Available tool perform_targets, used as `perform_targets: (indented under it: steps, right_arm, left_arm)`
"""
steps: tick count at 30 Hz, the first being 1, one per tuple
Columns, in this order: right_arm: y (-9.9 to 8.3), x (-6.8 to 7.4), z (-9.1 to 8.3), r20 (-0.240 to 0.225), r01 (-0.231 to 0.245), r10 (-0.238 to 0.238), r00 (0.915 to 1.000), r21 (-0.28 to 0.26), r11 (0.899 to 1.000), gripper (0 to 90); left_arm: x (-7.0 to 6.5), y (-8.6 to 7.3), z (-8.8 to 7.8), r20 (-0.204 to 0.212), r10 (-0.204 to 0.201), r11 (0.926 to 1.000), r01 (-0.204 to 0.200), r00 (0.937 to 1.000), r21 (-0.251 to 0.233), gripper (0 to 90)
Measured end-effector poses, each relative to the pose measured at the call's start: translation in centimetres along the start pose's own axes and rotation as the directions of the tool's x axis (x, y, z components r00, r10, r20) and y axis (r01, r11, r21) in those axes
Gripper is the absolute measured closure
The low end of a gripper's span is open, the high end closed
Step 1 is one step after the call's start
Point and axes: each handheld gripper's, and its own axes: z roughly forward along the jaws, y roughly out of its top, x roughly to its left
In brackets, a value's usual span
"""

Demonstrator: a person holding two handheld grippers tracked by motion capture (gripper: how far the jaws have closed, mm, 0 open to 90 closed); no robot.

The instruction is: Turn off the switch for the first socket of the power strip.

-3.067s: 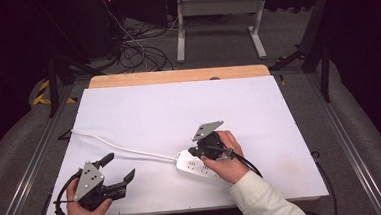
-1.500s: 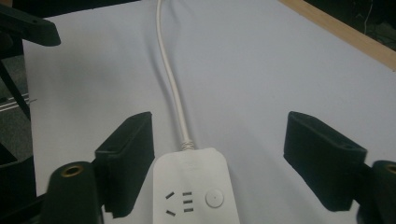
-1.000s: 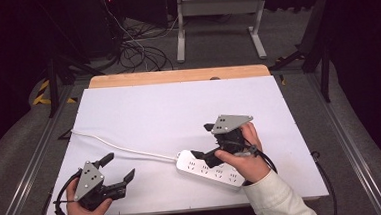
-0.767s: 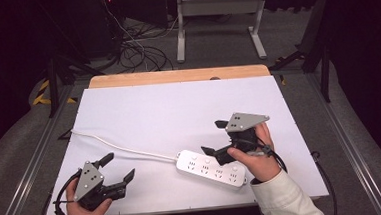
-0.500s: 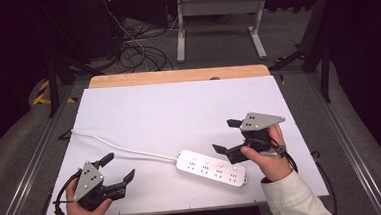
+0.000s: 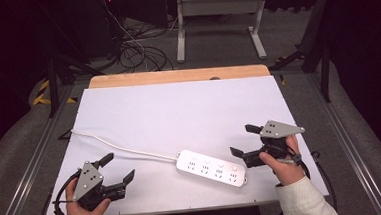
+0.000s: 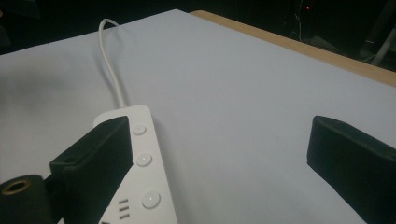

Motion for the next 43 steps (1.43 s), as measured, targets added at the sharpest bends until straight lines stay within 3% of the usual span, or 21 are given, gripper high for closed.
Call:
perform_targets:
  steps: [9, 23, 36, 43]
  right_arm:
    - [-2.9, -1.0, -0.6, 0.025, -0.011, 0.011, 0.9996, -0.001, 1.000, 7.3]
    - [-6.5, -1.3, -1.2, 0.052, -0.055, 0.054, 0.9972, 0.019, 0.998, 7.1]
    - [-7.5, -1.3, -1.7, 0.060, -0.049, 0.046, 0.9971, 0.055, 0.997, 6.7]
    - [-7.3, -1.4, -2.1, 0.070, -0.049, 0.047, 0.9965, 0.039, 0.998, 6.3]
  left_arm:
    - [0.1, 0.0, -0.1, 0.021, 0.001, 1.0000, -0.001, 0.9998, -0.001, 15.6]
    - [0.2, -0.1, 0.0, 0.009, -0.001, 1.0000, 0.001, 1.0000, 0.000, 15.5]
    - [0.5, -0.4, 0.2, -0.004, -0.006, 0.9999, 0.006, 1.0000, 0.008, 15.5]
    - [0.7, -0.4, 0.2, 0.007, -0.017, 0.9998, 0.017, 0.9998, 0.013, 15.8]
